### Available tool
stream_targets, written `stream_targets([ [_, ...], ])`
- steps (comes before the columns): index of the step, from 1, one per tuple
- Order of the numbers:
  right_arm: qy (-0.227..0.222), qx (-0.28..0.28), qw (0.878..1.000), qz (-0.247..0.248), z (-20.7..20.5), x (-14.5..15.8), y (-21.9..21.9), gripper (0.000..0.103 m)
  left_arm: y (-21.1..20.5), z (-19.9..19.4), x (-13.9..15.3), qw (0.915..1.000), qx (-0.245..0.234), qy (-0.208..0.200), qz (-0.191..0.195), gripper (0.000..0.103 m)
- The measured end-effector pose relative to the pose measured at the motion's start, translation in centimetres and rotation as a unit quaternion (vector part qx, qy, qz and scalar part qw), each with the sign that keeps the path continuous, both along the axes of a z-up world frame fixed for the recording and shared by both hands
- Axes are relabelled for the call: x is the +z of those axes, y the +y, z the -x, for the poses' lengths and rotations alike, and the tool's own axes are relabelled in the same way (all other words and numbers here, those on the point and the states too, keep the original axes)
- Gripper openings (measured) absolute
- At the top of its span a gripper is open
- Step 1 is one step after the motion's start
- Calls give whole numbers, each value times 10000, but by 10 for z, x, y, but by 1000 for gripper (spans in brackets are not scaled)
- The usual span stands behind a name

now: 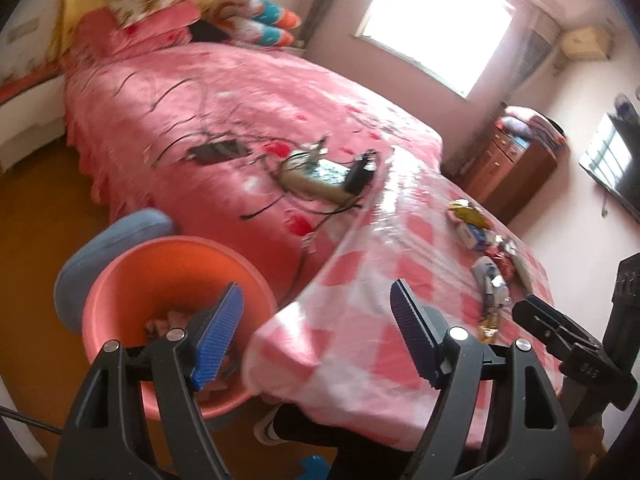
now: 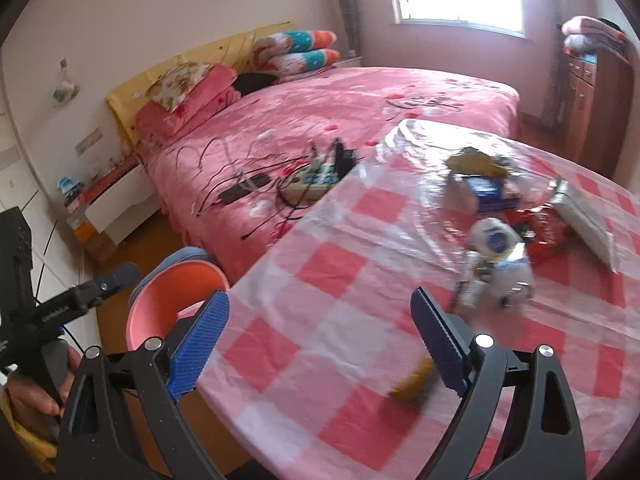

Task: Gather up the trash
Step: 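Move both open tools back to the remaining trash on the table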

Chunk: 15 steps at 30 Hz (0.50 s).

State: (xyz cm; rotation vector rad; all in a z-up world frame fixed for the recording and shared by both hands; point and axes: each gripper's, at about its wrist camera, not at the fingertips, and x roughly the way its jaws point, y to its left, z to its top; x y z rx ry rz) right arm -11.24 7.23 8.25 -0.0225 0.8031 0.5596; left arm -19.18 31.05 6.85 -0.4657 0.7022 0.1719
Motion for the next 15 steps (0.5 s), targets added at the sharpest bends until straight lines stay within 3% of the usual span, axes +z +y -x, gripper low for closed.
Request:
stream_targets([
  [10, -46, -922, 9956, -131, -29, 6, -105, 91, -87, -65, 42, 9937, -983, -201, -504, 81],
  [15, 48, -1386, 9899, -281, -58, 7, -162, 91, -133, -110, 52, 9872, -1480, -204, -560, 82],
])
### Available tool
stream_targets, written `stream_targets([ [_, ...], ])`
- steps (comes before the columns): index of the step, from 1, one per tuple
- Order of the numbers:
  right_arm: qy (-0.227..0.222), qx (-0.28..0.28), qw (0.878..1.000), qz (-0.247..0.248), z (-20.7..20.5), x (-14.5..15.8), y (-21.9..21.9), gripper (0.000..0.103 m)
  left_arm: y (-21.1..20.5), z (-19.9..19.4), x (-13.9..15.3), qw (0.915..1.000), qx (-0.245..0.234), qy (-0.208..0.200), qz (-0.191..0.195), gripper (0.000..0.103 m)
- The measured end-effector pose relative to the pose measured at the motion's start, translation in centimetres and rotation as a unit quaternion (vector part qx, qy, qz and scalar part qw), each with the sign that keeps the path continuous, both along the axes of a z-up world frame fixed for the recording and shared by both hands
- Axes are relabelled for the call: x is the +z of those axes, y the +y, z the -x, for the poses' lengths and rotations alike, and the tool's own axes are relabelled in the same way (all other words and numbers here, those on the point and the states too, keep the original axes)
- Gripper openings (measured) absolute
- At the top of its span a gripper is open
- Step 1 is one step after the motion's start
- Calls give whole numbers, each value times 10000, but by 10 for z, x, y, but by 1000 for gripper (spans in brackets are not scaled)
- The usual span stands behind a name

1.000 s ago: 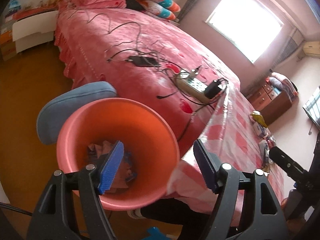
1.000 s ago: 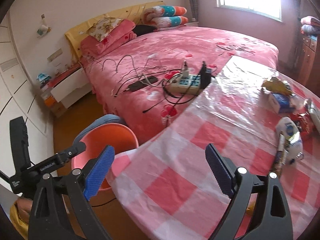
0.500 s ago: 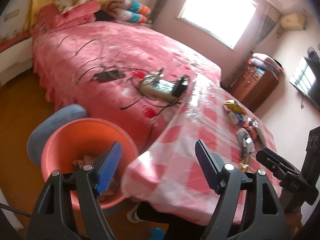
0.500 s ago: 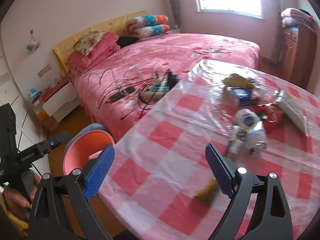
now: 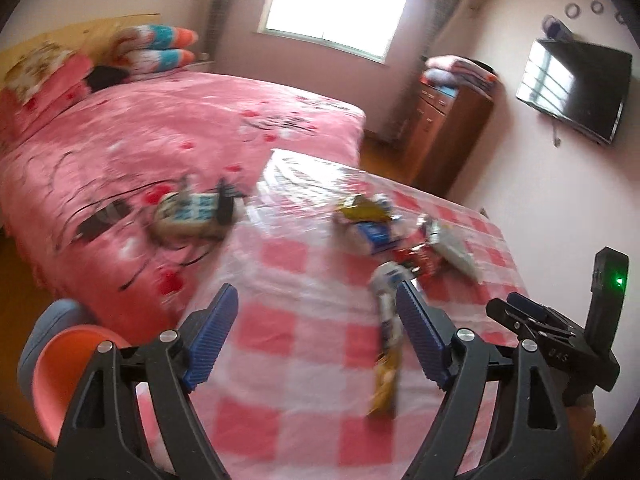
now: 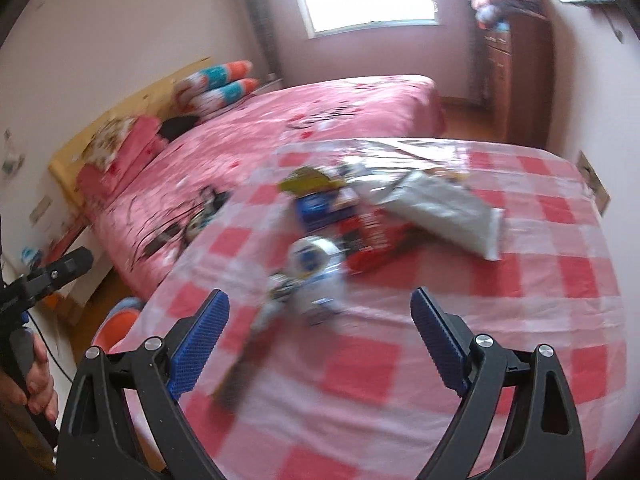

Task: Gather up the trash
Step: 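Move both open tools back to the remaining trash on the table, then grasp the yellow snack bag with left tool while right tool grasps white printed bag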

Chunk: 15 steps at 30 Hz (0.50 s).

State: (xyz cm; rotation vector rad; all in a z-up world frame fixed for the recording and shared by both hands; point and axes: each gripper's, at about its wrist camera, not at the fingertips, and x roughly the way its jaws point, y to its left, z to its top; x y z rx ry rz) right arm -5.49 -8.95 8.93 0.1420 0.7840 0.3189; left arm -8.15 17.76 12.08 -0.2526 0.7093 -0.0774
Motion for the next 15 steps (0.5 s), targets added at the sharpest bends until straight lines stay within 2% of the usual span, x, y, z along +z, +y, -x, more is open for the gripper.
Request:
stream_targets([
  [6, 108, -363, 9988, -318, -51, 3, -57, 91, -47, -71, -2, 9993, -352, 127, 6, 82],
  [12, 410, -509, 9951, -744, -113, -11, -96, 91, -70, -141, -18, 9988, -388, 289, -61, 82],
  [15, 583, -602, 9920, -942, -145, -21, -110, 91, -73, -172, -31, 9986, -321, 410, 70, 82],
])
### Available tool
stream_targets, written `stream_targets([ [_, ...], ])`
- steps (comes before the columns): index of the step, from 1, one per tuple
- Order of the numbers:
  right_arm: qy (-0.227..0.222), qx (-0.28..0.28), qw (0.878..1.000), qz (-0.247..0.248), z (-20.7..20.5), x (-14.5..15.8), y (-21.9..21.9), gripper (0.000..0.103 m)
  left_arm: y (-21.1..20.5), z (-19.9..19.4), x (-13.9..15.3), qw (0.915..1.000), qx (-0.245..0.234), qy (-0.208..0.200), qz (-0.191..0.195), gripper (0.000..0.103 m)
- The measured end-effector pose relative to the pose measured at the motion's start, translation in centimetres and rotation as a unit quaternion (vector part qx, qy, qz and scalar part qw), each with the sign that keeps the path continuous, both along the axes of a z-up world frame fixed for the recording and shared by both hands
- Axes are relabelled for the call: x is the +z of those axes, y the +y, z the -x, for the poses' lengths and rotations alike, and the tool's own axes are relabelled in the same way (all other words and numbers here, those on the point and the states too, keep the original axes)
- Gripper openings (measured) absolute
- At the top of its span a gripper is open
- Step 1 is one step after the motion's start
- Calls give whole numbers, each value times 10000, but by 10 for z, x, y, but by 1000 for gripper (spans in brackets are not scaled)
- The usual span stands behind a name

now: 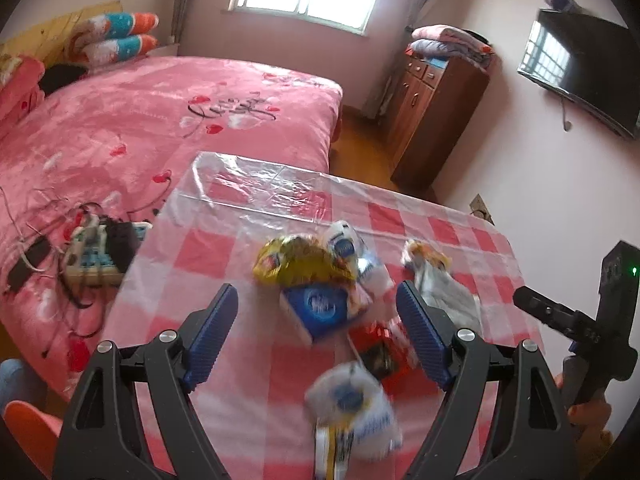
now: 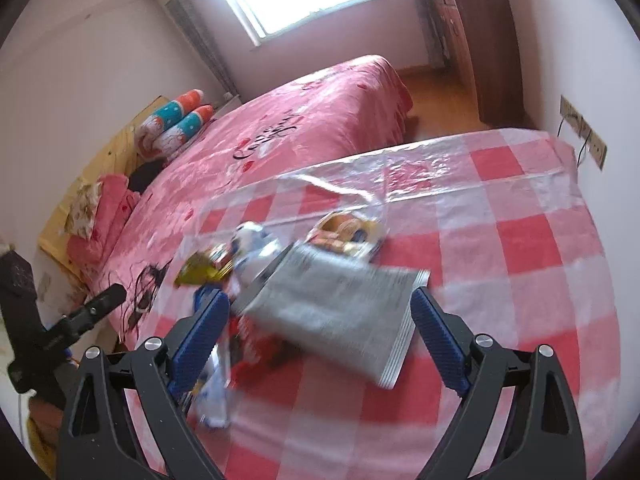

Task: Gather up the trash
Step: 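Grasp the yellow snack bag with left tool while right tool grasps white printed bag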

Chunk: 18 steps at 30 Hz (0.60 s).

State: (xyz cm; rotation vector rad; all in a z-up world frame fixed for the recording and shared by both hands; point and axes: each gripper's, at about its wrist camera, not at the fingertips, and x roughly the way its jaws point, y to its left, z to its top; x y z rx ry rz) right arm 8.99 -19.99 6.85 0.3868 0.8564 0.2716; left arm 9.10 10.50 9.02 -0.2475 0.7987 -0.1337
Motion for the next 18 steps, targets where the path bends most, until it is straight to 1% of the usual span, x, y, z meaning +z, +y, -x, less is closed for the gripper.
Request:
stream_targets([
  [1, 26, -13, 10000, -27, -7, -2, -3, 90, 0, -10, -4, 10000, 16, 42, 74, 82],
  [3, 145, -47, 9999, -43, -29, -9, -7, 83, 1, -29, -13, 9997, 74, 158, 191, 82],
  [5, 217, -61, 9997, -115, -45, -15, -10, 79, 1, -44, -21, 9992, 128, 265, 267, 82],
  [7, 290, -50, 9995, -116, -61, -21, -11, 77, 2, -58, -31, 9989, 185, 362, 247, 82],
  [10, 368, 40, 9993, 24, -82, -27, -6, 75, 0, -74, -44, 9985, 171, 477, 189, 82],
  [12, 394, 157, 9990, 124, -92, -30, 0, 71, -3, -83, -51, 9985, 118, 518, 114, 82],
  [15, 478, 301, 9975, 415, -106, -39, 9, 69, -4, -91, -60, 9982, 117, 577, 79, 82],
  [18, 536, 412, 9963, 523, -114, -46, 15, 65, -4, -97, -66, 9981, 99, 600, 46, 80],
])
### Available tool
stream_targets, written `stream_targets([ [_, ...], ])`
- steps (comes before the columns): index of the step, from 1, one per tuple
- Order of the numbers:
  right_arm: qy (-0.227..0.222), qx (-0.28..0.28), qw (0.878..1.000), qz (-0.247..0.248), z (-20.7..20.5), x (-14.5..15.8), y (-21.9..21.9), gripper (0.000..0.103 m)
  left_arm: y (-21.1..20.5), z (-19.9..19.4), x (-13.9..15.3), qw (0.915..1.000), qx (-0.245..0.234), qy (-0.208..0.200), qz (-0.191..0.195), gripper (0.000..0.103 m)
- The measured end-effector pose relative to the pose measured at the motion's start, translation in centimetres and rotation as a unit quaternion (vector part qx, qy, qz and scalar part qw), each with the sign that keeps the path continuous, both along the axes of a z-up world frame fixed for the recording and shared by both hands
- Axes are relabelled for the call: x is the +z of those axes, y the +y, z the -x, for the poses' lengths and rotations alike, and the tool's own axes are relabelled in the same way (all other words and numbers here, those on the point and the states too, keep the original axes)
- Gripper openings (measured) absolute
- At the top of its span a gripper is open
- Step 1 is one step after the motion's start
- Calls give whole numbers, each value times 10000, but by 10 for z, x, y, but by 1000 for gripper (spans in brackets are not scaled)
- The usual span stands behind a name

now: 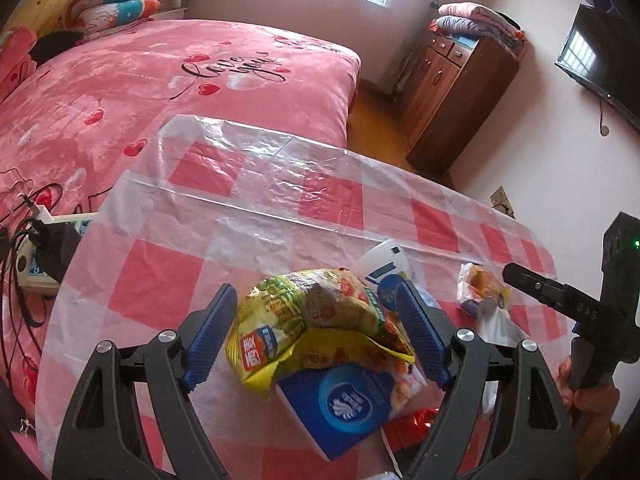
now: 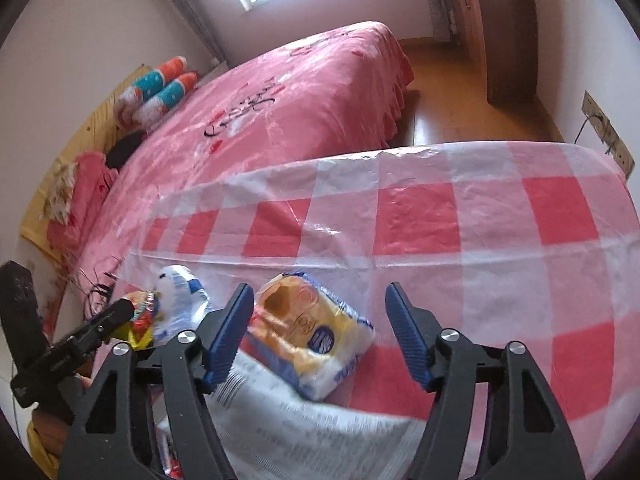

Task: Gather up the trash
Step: 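Grasp the yellow snack bag with left tool while right tool grasps white printed bag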

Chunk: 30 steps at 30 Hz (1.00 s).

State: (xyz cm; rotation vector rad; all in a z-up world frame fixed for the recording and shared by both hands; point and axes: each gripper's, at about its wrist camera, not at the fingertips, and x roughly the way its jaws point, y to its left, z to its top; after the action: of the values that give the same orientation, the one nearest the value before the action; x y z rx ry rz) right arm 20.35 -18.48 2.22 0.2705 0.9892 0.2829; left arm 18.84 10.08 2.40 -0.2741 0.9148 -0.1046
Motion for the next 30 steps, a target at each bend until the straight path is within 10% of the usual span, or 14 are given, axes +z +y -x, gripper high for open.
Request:
stream_targets([
  [11, -289, 735, 9934, 830, 24, -12, 37, 42, -4, 9, -13, 9999, -106, -48, -61, 59],
  [30, -511, 705, 9941, 651, 133, -9, 55, 31, -24, 104, -12, 9979, -544, -30, 342, 52],
])
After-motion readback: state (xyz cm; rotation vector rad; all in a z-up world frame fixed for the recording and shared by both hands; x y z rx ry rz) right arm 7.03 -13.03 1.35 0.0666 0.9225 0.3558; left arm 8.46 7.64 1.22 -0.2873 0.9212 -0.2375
